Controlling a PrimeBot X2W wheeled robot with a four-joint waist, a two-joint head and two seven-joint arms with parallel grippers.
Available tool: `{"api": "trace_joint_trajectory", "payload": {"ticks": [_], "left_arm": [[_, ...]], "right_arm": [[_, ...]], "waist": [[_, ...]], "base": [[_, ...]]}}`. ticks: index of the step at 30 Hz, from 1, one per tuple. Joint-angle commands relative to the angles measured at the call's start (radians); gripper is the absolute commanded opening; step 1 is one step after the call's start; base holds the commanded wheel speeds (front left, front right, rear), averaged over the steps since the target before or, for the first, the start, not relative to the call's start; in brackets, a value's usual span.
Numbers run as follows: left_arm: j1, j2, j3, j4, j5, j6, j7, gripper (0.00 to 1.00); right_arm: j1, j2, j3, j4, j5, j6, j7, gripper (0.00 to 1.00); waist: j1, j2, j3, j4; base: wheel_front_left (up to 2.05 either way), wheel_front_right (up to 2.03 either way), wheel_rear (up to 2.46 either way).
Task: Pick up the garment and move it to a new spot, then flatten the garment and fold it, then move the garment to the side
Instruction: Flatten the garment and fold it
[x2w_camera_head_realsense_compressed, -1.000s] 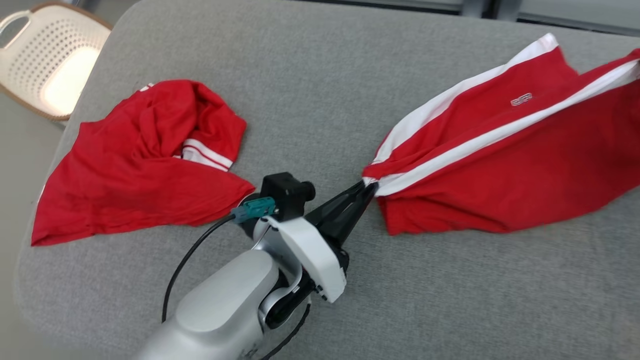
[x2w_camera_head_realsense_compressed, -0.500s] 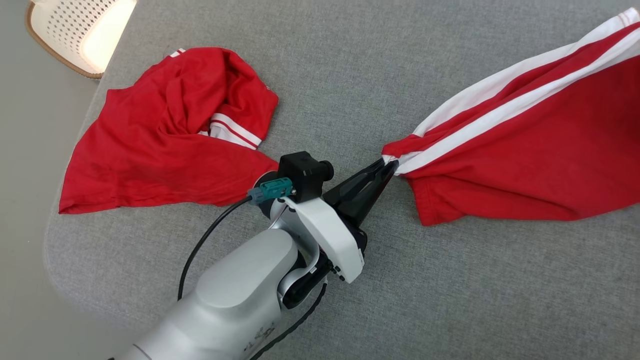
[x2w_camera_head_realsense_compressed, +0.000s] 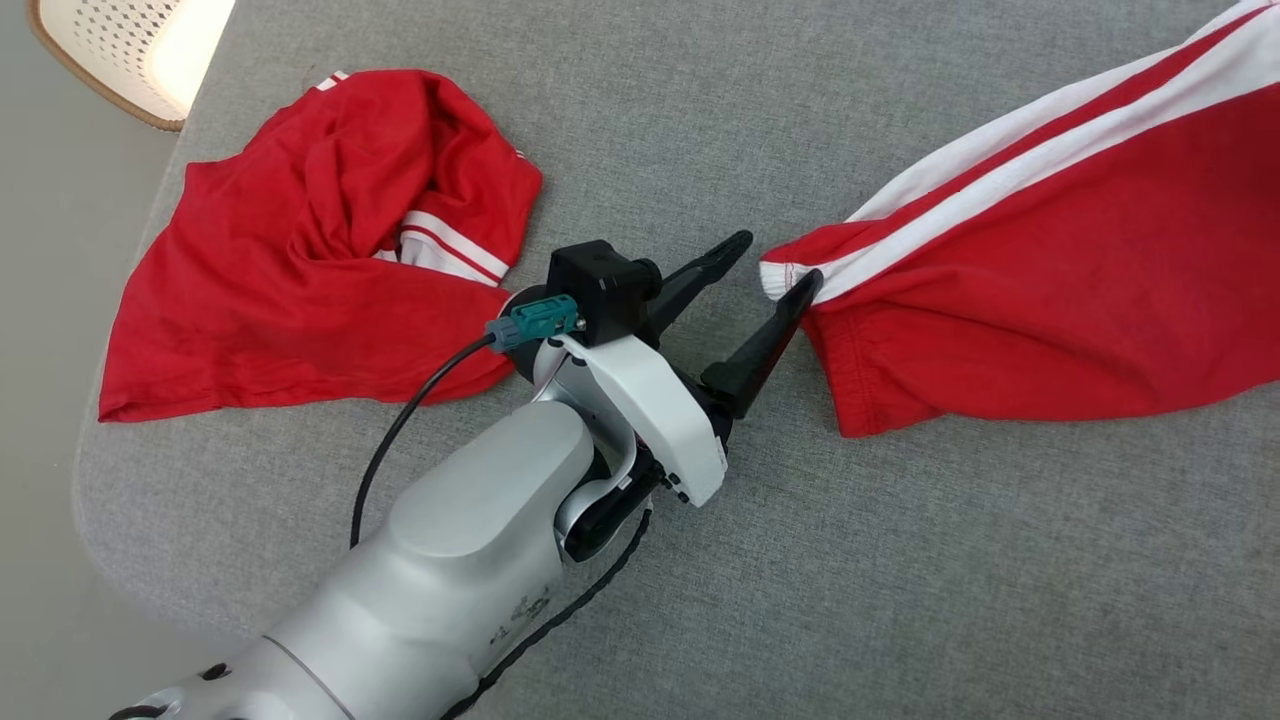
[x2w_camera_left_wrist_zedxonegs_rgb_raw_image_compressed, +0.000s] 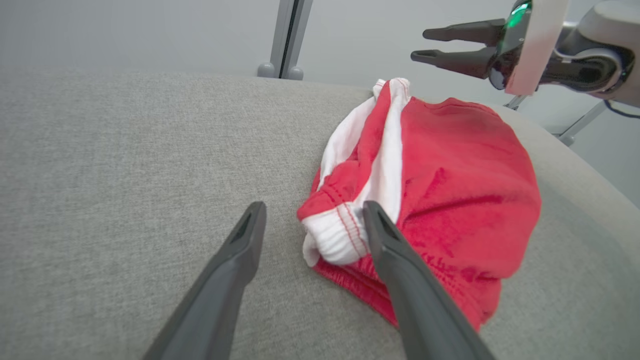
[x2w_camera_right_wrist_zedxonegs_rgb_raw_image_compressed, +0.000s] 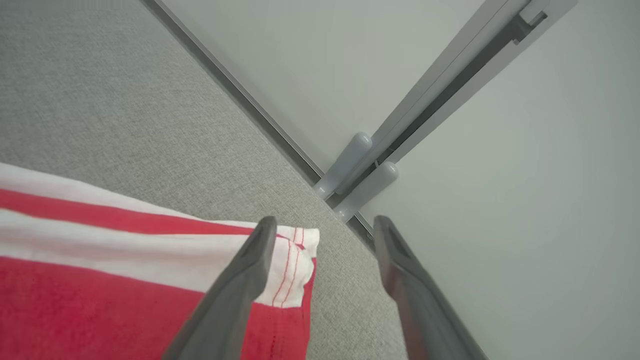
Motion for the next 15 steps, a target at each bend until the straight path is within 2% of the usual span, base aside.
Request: {"api": "trace_joint_trajectory", "payload": {"ticks": [1, 7, 11, 15], "left_arm": [[-0.016, 0.004, 0.002, 0.010, -0.006, -0.001, -0.008, 1.00], [0.011, 0.011, 0.058, 0.065, -0.002, 0.011, -0.016, 1.00], [0.047, 0.025, 0.160, 0.057, 0.032, 0.038, -0.017, 1.00], [0.099, 0.053, 0.265, 0.026, 0.099, 0.075, -0.016, 1.00]], "right_arm": [[-0.006, 0.012, -0.001, 0.017, 0.015, -0.002, -0.016, 1.00], [0.036, 0.070, -0.038, 0.107, 0.037, -0.002, -0.125, 1.00], [0.095, 0.129, -0.098, 0.163, 0.071, -0.002, -0.222, 1.00], [0.158, 0.192, -0.150, 0.208, 0.054, -0.002, -0.329, 1.00]], "waist": [[0.0000, -0.0001, -0.003, -0.006], [0.0000, -0.0001, -0.047, -0.036], [0.0000, -0.0001, -0.101, -0.068], [0.0000, -0.0001, -0.162, -0.105]], "base": [[0.00, 0.00, 0.00], [0.00, 0.00, 0.00], [0.00, 0.00, 0.00], [0.00, 0.00, 0.00]]}}
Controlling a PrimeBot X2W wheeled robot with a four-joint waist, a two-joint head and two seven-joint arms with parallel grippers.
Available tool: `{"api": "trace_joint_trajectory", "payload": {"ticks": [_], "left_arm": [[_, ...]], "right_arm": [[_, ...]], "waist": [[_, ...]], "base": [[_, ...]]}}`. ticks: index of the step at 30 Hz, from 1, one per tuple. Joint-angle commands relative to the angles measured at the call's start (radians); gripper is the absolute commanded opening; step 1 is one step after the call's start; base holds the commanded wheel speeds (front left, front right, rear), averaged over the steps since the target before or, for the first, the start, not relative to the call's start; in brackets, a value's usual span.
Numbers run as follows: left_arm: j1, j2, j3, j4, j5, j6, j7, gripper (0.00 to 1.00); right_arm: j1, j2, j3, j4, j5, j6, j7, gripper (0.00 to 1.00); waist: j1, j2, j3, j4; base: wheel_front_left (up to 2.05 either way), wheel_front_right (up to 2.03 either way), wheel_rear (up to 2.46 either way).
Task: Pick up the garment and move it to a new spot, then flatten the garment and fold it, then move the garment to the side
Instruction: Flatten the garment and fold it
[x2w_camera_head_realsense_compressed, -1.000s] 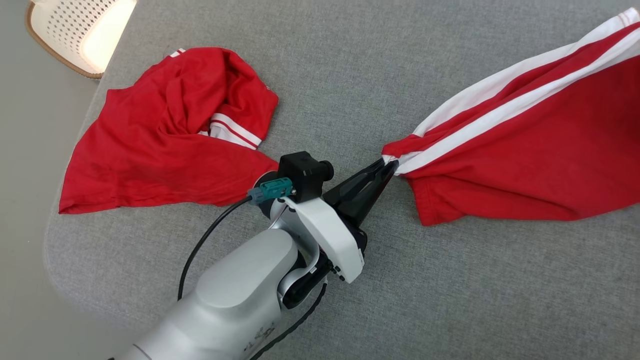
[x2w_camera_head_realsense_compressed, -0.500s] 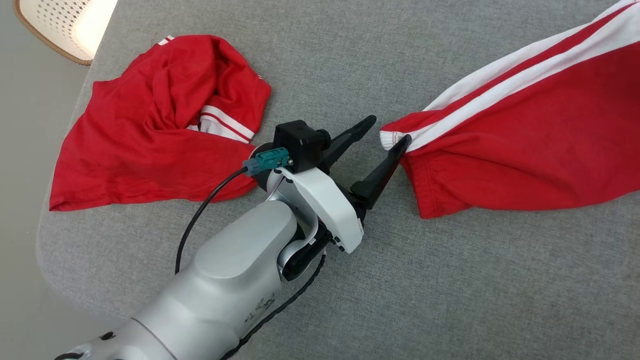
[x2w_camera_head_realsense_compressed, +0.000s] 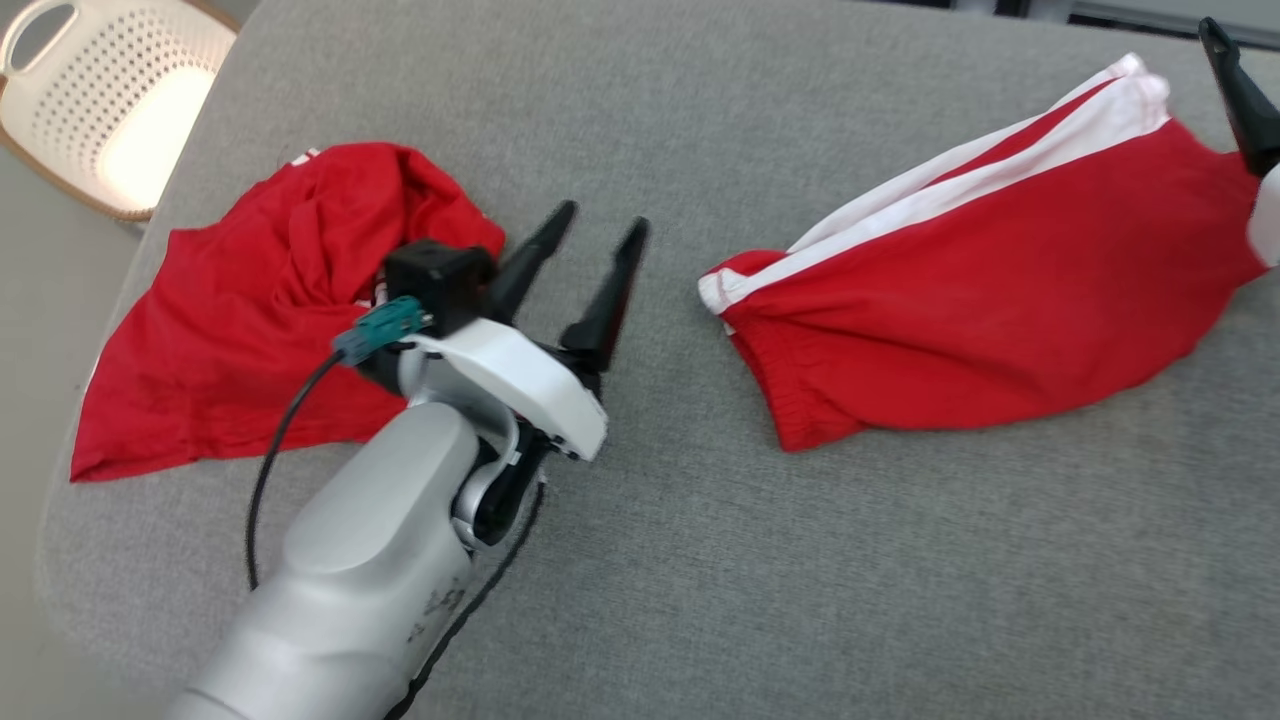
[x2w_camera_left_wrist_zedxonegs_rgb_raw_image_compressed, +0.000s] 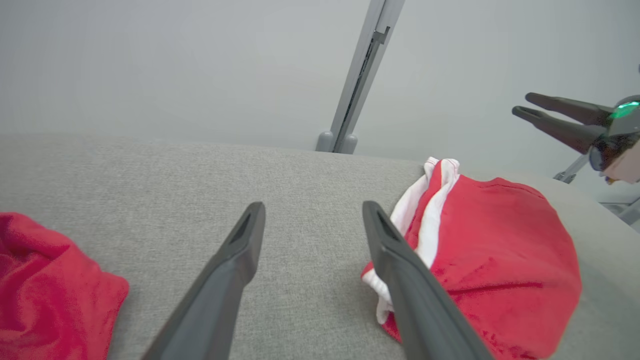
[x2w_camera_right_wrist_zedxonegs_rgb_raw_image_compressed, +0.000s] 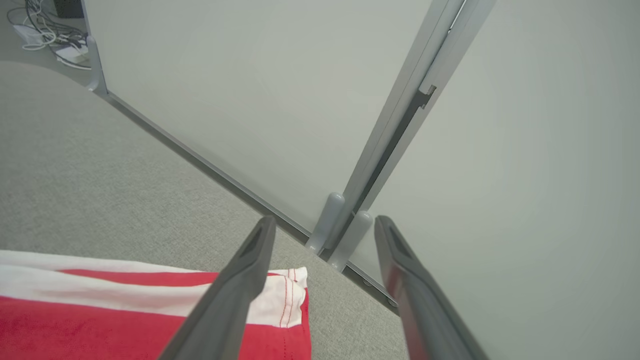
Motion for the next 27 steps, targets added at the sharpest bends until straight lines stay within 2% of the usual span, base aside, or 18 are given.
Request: {"api": "trace_joint_trajectory", "payload": {"ticks": [1, 5, 8, 11, 12, 15, 19, 20, 27], "left_arm": [[0.025, 0.011, 0.040, -0.017, 0.025, 0.016, -0.001, 1.00], [0.104, 0.013, 0.151, -0.074, 0.087, 0.032, -0.001, 1.00], [0.170, 0.009, 0.239, -0.130, 0.142, 0.042, -0.001, 1.00], [0.234, 0.008, 0.315, -0.186, 0.211, 0.034, -0.001, 1.00], [0.234, 0.008, 0.315, -0.186, 0.211, 0.034, -0.001, 1.00], [0.308, -0.001, 0.388, -0.230, 0.257, 0.026, -0.001, 1.00], [0.393, -0.014, 0.462, -0.264, 0.312, 0.007, -0.001, 1.00], [0.437, -0.022, 0.494, -0.278, 0.345, -0.002, -0.001, 1.00], [0.576, -0.044, 0.569, -0.294, 0.451, -0.013, -0.001, 1.00]], "right_arm": [[0.038, 0.034, -0.029, 0.015, 0.015, -0.002, -0.030, 1.00], [0.116, 0.098, -0.093, 0.021, -0.007, -0.002, -0.073, 1.00], [0.183, 0.138, -0.162, -0.022, -0.038, -0.002, -0.082, 1.00], [0.278, 0.172, -0.302, -0.114, -0.084, -0.002, -0.081, 1.00], [0.278, 0.172, -0.302, -0.114, -0.084, -0.002, -0.081, 1.00], [0.407, 0.220, -0.451, -0.221, -0.159, -0.002, -0.080, 1.00], [0.591, 0.305, -0.609, -0.345, -0.276, -0.002, -0.081, 1.00], [0.676, 0.353, -0.674, -0.398, -0.324, -0.002, -0.081, 1.00], [0.892, 0.493, -0.826, -0.516, -0.435, -0.002, -0.081, 1.00]], "waist": [[0.0000, 0.0000, -0.054, -0.043], [0.0000, 0.0000, -0.115, -0.080], [0.0000, 0.0000, -0.154, -0.106], [0.0000, 0.0000, -0.186, -0.133], [0.0000, 0.0000, -0.186, -0.133], [0.0000, 0.0000, -0.212, -0.161], [0.0000, 0.0000, -0.244, -0.195], [0.0000, 0.0000, -0.258, -0.212], [0.0000, 0.0000, -0.278, -0.250]], "base": [[0.00, 0.00, 0.00], [0.00, 0.00, 0.00], [0.00, 0.00, 0.00], [0.00, 0.00, 0.00], [0.00, 0.00, 0.00], [0.00, 0.00, 0.00], [0.00, 0.00, 0.00], [0.00, 0.00, 0.00], [0.00, 0.00, 0.00]]}}
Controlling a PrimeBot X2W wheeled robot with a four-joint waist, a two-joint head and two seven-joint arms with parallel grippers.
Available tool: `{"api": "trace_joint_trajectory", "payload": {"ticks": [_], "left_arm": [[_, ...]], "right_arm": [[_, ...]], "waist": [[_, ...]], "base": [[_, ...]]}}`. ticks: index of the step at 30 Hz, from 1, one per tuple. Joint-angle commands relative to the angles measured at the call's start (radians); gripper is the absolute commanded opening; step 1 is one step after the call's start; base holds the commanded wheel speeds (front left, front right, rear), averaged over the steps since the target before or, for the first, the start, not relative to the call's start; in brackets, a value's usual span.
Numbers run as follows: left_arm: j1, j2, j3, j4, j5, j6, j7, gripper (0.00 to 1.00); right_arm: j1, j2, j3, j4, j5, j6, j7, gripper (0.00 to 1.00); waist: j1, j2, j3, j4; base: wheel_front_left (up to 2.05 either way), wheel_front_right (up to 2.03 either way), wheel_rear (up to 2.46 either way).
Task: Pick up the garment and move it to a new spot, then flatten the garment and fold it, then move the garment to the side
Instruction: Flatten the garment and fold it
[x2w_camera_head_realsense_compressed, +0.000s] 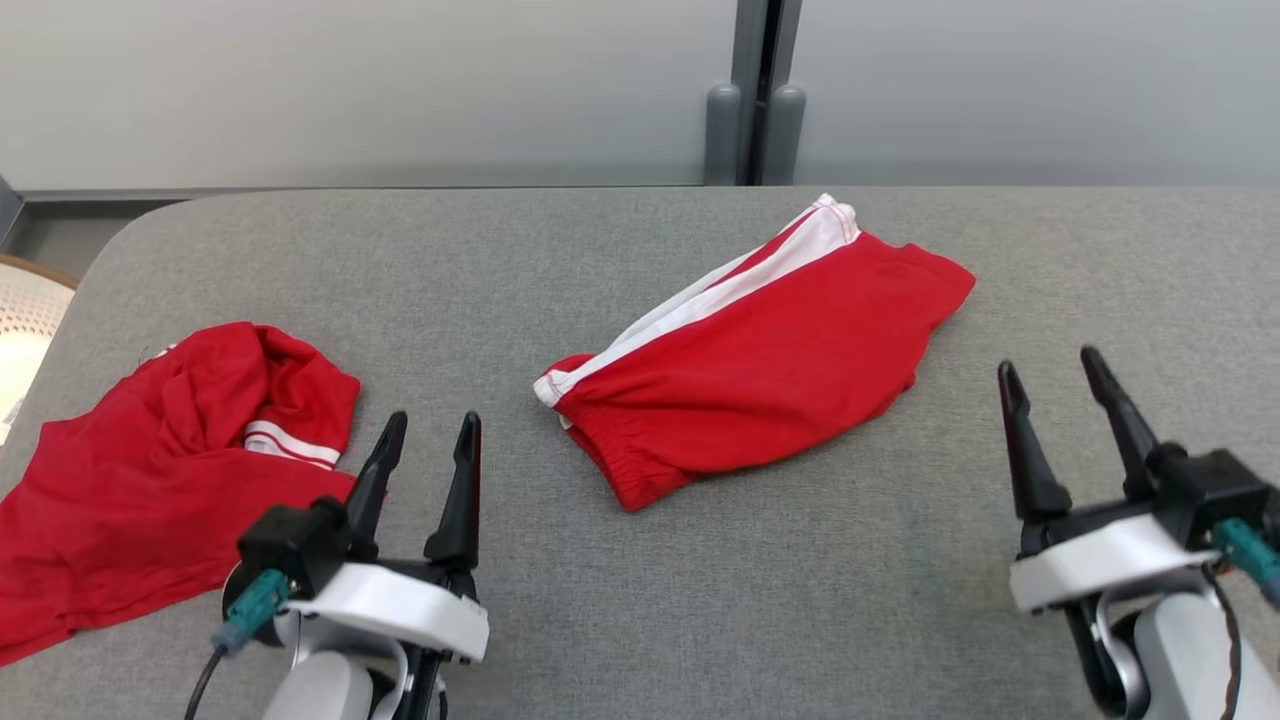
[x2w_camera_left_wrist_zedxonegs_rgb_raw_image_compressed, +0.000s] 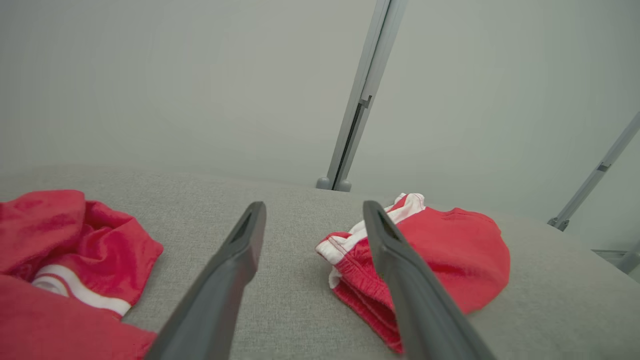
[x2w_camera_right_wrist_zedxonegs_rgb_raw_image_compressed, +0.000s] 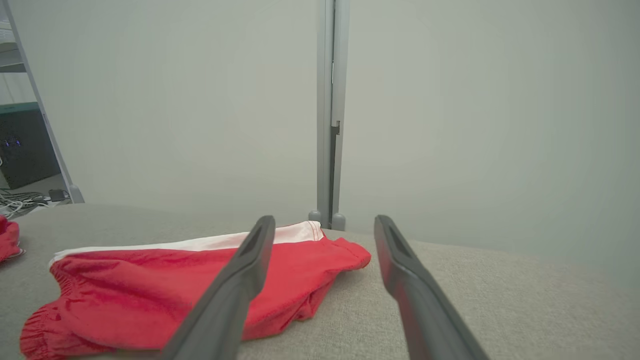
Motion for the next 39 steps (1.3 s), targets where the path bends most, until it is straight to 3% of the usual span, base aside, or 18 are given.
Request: {"api": "trace_joint_trajectory", "payload": {"ticks": [1, 9, 12, 19, 25, 39], "left_arm": [[0.009, 0.006, 0.010, -0.001, 0.010, -0.003, 0.000, 1.00], [0.032, 0.000, 0.008, -0.009, 0.014, -0.013, 0.000, 1.00], [0.006, 0.000, -0.013, -0.011, 0.008, -0.011, 0.000, 1.00], [-0.037, 0.000, -0.066, -0.016, -0.011, 0.000, 0.000, 1.00], [-0.064, -0.001, -0.105, -0.029, -0.073, 0.005, 0.000, 1.00], [-0.114, 0.000, -0.173, -0.081, -0.139, 0.027, 0.000, 1.00]], "right_arm": [[0.013, 0.007, -0.003, -0.009, -0.010, -0.002, -0.001, 1.00], [0.059, 0.036, -0.054, -0.015, -0.055, -0.002, -0.001, 1.00], [0.028, 0.048, -0.072, 0.005, 0.000, -0.002, 0.021, 1.00], [-0.087, 0.062, -0.146, 0.082, 0.198, -0.002, 0.193, 1.00], [-0.200, 0.058, -0.246, 0.170, 0.301, -0.001, 0.348, 1.00], [-0.374, 0.010, -0.412, 0.372, 0.261, -0.001, 0.582, 1.00]], "waist": [[0.0000, -0.0001, -0.002, -0.004], [0.0000, -0.0001, 0.012, 0.013], [0.0000, -0.0001, 0.034, 0.035], [0.0000, -0.0001, 0.112, 0.102], [0.0000, -0.0001, 0.178, 0.178], [0.0000, -0.0001, 0.253, 0.309]], "base": [[0.00, 0.00, 0.00], [0.00, 0.00, 0.00], [0.00, 0.00, 0.00], [0.00, 0.00, 0.00], [0.00, 0.00, 0.00], [0.00, 0.00, 0.00]]}}
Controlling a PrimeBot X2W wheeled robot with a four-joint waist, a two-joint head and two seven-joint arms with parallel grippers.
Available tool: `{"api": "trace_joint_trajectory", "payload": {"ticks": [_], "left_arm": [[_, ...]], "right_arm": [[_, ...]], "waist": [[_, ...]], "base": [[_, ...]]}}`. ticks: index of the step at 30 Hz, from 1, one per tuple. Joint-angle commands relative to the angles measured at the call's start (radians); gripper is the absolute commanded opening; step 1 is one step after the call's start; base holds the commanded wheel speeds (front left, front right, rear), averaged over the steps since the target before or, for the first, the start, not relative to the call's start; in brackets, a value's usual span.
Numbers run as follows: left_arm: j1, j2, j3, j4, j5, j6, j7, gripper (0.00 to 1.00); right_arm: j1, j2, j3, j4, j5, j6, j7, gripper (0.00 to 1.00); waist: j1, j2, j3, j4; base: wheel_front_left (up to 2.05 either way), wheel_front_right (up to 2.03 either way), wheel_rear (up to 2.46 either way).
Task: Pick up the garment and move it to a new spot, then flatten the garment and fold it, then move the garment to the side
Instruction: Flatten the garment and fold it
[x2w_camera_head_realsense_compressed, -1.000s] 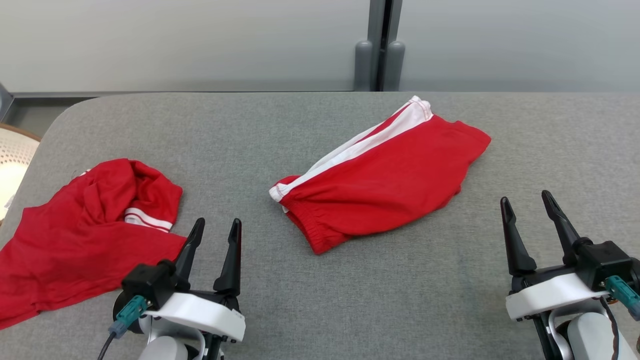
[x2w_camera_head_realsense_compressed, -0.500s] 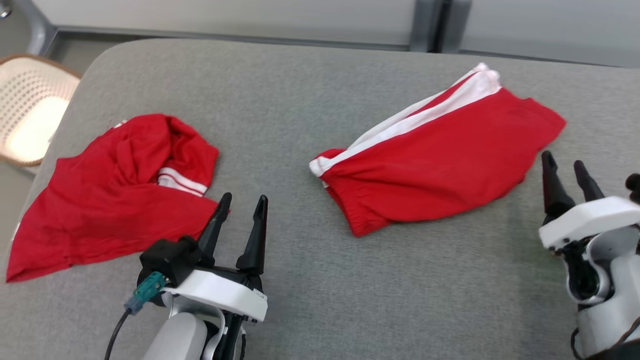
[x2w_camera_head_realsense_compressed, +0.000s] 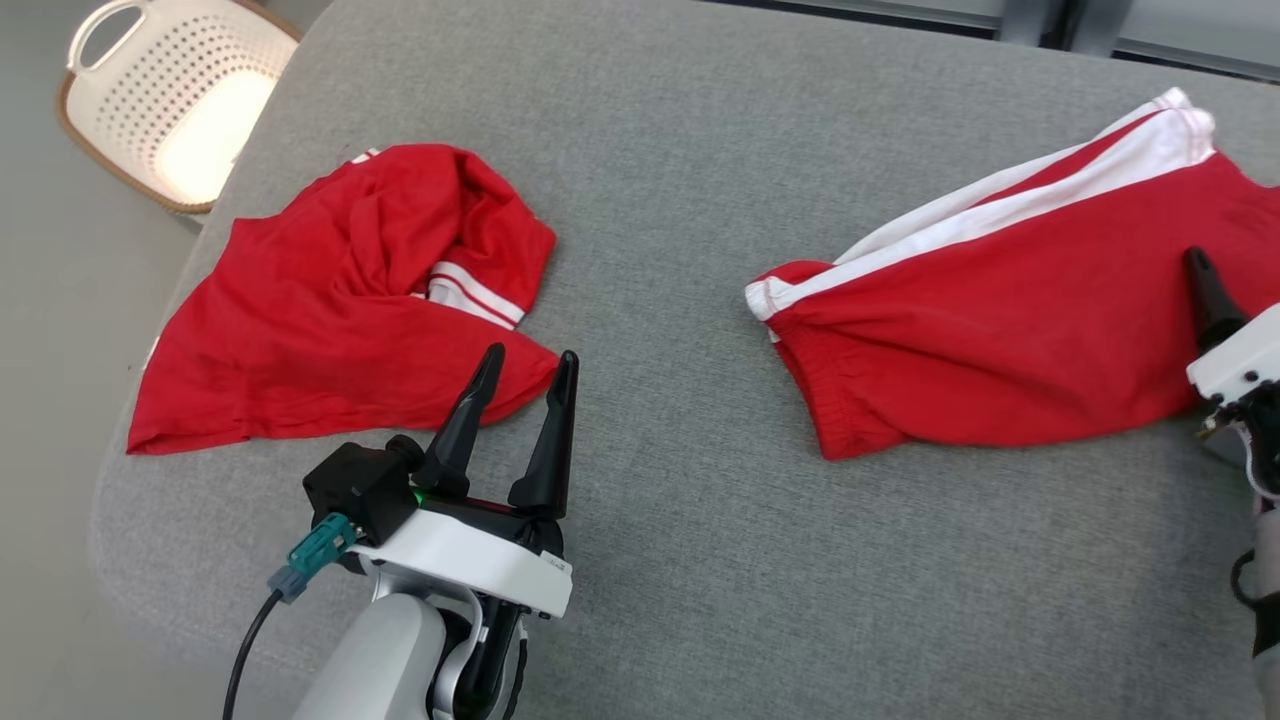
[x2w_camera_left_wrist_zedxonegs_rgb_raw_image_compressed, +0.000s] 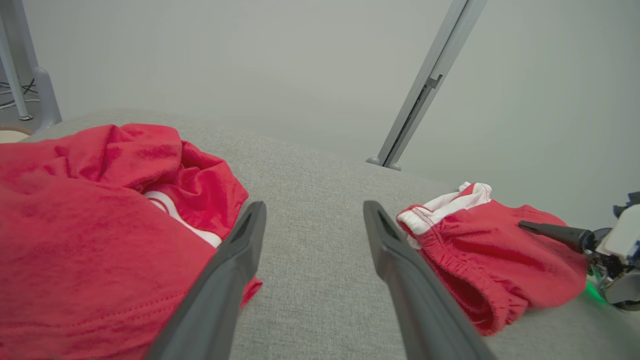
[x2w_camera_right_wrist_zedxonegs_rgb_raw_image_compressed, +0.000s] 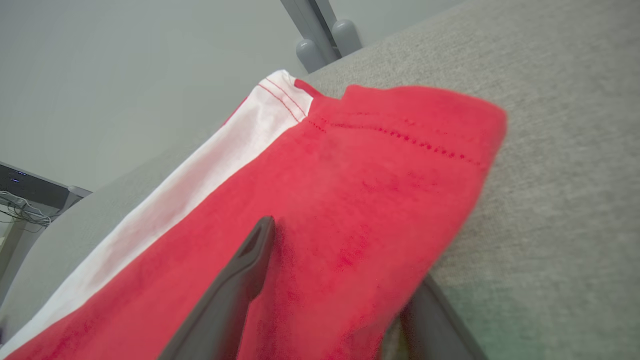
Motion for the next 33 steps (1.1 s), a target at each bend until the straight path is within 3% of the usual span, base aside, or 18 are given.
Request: {"api": "trace_joint_trajectory", "payload": {"ticks": [1, 9, 11, 12, 27, 33], "left_arm": [[-0.022, 0.003, -0.003, -0.004, -0.006, 0.007, 0.000, 1.00], [-0.027, 0.003, -0.019, -0.016, -0.023, 0.013, 0.000, 1.00], [-0.031, 0.003, -0.019, -0.016, -0.024, 0.016, 0.000, 1.00], [-0.031, 0.003, -0.018, -0.014, -0.024, 0.017, 0.000, 1.00], [-0.016, 0.004, 0.022, 0.014, 0.027, 0.004, 0.000, 1.00], [0.011, 0.004, 0.043, 0.015, 0.041, 0.002, 0.000, 1.00]], "right_arm": [[-0.003, 0.007, -0.004, 0.032, -0.008, 0.000, 0.020, 1.00], [-0.097, 0.005, -0.057, 0.148, -0.088, 0.000, 0.060, 1.00], [-0.118, 0.006, -0.064, 0.165, -0.103, 0.000, 0.043, 0.04], [-0.128, 0.007, -0.063, 0.169, -0.108, 0.000, 0.030, 0.00], [-0.008, -0.005, -0.020, 0.084, 0.037, 0.000, -0.231, 0.00], [0.107, -0.013, -0.120, 0.102, 0.050, 0.000, -0.299, 0.00]], "waist": [[0.0000, -0.0001, 0.016, 0.021], [0.0000, -0.0001, 0.042, 0.043], [0.0000, -0.0001, 0.043, 0.041], [0.0000, -0.0001, 0.040, 0.037], [0.0000, -0.0001, -0.056, -0.101], [0.0000, -0.0001, -0.106, -0.152]], "base": [[0.00, 0.00, 0.00], [0.00, 0.00, 0.00], [0.00, 0.00, 0.00], [0.00, 0.00, 0.00], [0.00, 0.00, 0.00], [0.00, 0.00, 0.00]]}}
